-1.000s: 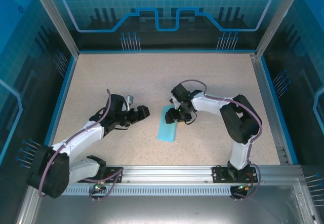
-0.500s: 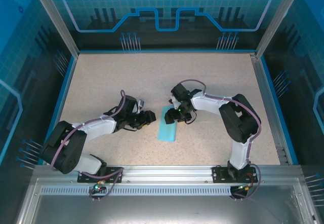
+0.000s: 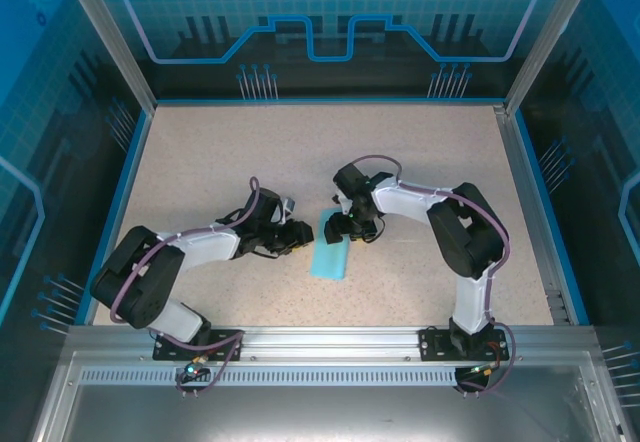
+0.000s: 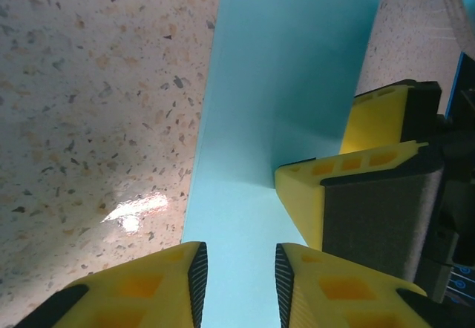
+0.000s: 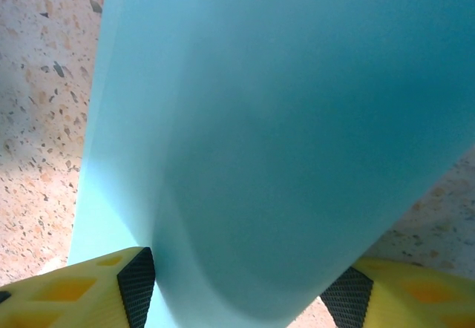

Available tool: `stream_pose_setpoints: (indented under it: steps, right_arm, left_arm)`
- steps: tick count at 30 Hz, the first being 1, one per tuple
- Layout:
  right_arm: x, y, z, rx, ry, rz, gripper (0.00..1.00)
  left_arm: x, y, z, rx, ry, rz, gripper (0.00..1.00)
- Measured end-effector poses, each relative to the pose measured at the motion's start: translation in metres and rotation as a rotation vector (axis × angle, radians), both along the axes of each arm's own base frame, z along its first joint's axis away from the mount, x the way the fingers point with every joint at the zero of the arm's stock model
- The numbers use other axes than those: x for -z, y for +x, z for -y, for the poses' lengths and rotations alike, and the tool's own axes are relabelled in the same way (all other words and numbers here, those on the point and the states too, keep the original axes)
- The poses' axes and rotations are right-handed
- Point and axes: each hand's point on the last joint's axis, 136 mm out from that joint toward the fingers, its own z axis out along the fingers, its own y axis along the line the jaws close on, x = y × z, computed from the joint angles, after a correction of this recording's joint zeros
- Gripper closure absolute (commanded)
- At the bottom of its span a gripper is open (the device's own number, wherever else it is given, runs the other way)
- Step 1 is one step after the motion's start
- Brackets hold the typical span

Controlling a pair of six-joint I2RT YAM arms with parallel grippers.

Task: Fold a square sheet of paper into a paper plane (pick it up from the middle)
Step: Fold the square sheet of paper in half at the center of the table, then hold the square sheet of paper at the center of the table.

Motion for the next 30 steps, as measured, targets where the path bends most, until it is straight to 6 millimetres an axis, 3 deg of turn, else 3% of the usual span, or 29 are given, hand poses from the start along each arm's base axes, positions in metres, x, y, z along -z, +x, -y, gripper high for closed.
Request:
stream_pose_setpoints:
  steps: [30]
  right_arm:
    - [0.004, -0.002, 0.002, -0.029, -0.050, -0.011, 0.33]
  left_arm:
    - [0.014, 0.000, 0.009, 0.023, 0.017, -0.040, 0.81]
